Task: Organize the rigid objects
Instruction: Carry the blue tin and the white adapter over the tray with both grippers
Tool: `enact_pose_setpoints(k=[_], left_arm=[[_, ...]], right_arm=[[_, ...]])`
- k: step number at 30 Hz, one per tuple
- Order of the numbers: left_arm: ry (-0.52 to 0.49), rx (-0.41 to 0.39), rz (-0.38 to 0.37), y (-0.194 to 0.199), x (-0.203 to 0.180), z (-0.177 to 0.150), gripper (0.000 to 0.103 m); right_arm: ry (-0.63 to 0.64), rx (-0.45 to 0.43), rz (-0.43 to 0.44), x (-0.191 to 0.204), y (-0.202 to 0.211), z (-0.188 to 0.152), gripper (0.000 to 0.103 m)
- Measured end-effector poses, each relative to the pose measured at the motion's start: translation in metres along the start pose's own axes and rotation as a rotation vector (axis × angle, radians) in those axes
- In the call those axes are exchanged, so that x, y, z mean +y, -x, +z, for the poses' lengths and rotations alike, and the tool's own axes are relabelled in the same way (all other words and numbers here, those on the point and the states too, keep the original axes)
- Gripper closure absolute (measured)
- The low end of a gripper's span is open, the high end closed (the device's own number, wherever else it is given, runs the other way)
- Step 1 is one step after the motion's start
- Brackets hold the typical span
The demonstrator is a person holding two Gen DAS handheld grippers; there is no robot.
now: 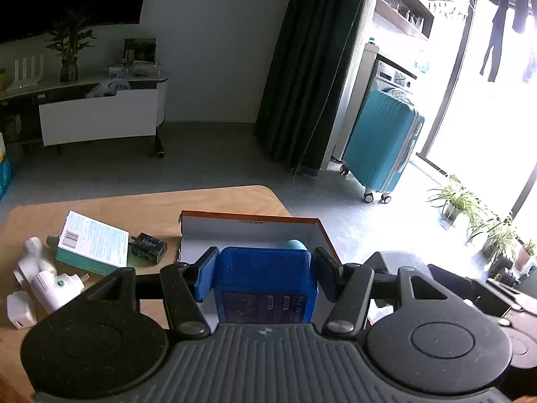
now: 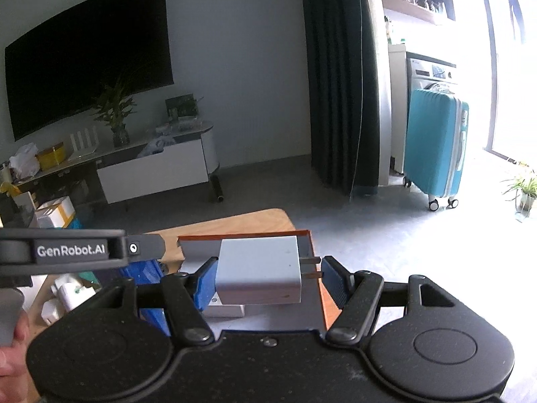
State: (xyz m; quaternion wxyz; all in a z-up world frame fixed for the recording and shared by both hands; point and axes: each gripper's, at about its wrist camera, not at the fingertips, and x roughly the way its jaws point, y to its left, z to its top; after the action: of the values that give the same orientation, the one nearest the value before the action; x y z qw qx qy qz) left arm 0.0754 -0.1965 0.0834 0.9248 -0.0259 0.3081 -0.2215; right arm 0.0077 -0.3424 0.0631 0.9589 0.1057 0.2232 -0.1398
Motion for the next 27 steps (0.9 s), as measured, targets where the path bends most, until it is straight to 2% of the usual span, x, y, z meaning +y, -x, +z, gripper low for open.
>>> enact_pose_setpoints(k=[11,27], left_arm=[[0.04,0.051,0.071,-0.008,0.019,-0.01,0.042],[0.038,0.067,0.065,-0.011,0.011,-0.014,0.042]], right_arm=[[0.006,0.024,-0.002,-0.002,-0.01,-0.001,0.024],[0.02,0.034,0.009,0.001,-0.015,-0.003,0.024]])
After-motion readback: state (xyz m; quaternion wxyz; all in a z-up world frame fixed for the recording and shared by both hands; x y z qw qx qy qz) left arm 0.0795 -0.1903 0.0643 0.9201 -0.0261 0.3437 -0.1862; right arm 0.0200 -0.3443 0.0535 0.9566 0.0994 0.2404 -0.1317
